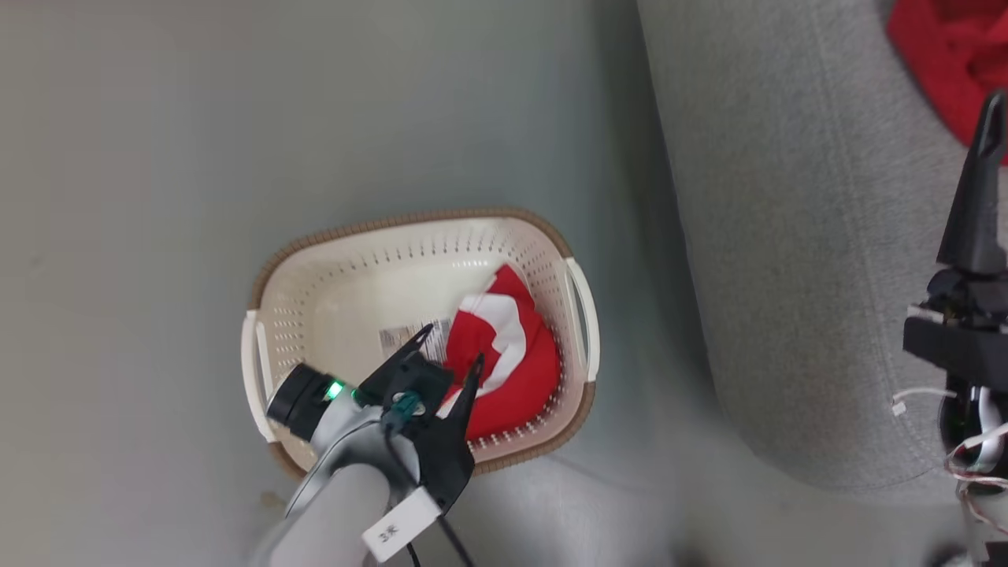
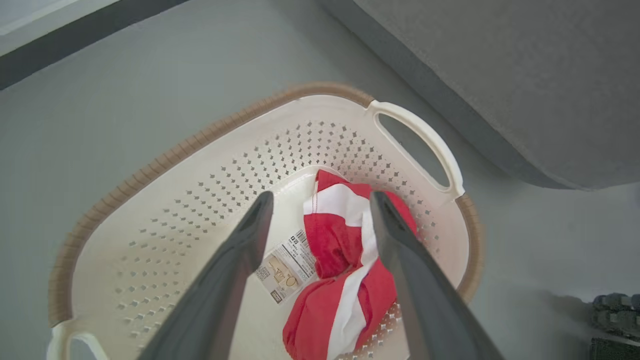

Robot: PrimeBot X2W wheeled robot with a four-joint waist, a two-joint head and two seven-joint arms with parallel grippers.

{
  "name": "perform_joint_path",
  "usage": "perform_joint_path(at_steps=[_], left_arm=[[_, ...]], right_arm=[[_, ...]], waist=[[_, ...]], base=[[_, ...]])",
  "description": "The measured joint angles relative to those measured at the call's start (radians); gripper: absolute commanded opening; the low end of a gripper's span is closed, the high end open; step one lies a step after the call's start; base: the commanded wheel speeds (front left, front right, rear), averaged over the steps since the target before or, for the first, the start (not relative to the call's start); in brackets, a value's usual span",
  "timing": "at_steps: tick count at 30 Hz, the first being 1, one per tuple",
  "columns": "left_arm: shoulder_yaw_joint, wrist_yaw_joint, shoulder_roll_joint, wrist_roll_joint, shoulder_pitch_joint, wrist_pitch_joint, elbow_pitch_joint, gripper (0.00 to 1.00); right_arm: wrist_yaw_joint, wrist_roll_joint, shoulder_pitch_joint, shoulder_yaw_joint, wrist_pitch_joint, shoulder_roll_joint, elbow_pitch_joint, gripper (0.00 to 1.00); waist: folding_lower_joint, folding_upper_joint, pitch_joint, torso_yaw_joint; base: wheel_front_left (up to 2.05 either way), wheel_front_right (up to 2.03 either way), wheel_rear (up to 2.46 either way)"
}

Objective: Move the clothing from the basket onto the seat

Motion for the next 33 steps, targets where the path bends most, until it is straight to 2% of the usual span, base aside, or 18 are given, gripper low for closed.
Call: perform_joint_path(at_steps=[16,33], left_arm=[[-0.120,-0.085,-0.005,0.036,-0.169,0.035,0.122,1.00],[-0.168,-0.110,-0.005,0.033,-0.261,0.071,0.258,1.00]], right_arm=[[0.000,-0.020,-0.164,0.005,0.000,0.001,-0.061,1.00],[0.009,-0.065,-0.247,0.075,0.000,0.031,-0.055,1.00]], waist=[[-0.0001,0.0001,0.238,-0.012],[-0.0002,0.0000,0.352,-0.041]], base=[[0.00,0.00,0.00],[0.00,0.00,0.00]])
